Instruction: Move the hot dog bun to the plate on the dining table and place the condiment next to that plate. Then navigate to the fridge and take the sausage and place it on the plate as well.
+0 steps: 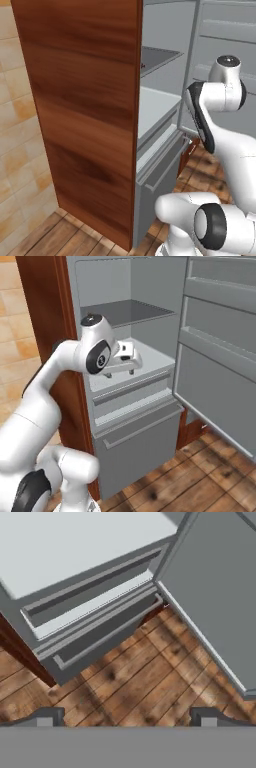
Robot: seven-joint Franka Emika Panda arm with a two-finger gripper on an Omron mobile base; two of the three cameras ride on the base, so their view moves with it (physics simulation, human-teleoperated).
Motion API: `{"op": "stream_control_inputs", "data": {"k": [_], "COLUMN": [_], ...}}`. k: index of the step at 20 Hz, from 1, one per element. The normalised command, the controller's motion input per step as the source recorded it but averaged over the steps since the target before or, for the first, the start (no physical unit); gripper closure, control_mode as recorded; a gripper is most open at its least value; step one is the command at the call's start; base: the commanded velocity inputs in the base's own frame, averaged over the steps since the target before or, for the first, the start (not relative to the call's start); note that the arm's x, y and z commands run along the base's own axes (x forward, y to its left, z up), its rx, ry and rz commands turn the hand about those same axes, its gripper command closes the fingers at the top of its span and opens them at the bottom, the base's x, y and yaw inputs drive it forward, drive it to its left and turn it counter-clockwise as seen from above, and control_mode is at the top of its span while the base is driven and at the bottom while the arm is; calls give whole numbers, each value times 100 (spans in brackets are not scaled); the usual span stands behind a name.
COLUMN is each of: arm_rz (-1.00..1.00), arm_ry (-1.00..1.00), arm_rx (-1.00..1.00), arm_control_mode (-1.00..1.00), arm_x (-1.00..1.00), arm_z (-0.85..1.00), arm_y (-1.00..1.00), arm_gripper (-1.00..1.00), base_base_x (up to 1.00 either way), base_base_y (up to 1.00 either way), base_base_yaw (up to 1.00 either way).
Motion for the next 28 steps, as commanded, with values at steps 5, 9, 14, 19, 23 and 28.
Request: {"op": "stream_control_inputs", "data": {"k": [5,9,14,19,23,28], "arm_rz": [-2,0,0,0,0,0], "arm_ry": [5,0,0,0,0,0], "arm_rx": [18,0,0,0,0,0], "arm_control_mode": [-100,-100,100,100,100,100], "arm_x": [-97,-47,0,0,0,0], "arm_z": [-12,-14,0,0,0,0], "arm_y": [43,7,0,0,0,0], "arm_gripper": [-100,-100,-100,-100,-100,-100], "base_base_x": [0,0,60,94,44,18], "base_base_y": [0,0,-51,-28,-3,-41], "base_base_yaw": [0,0,3,21,53,58]}}
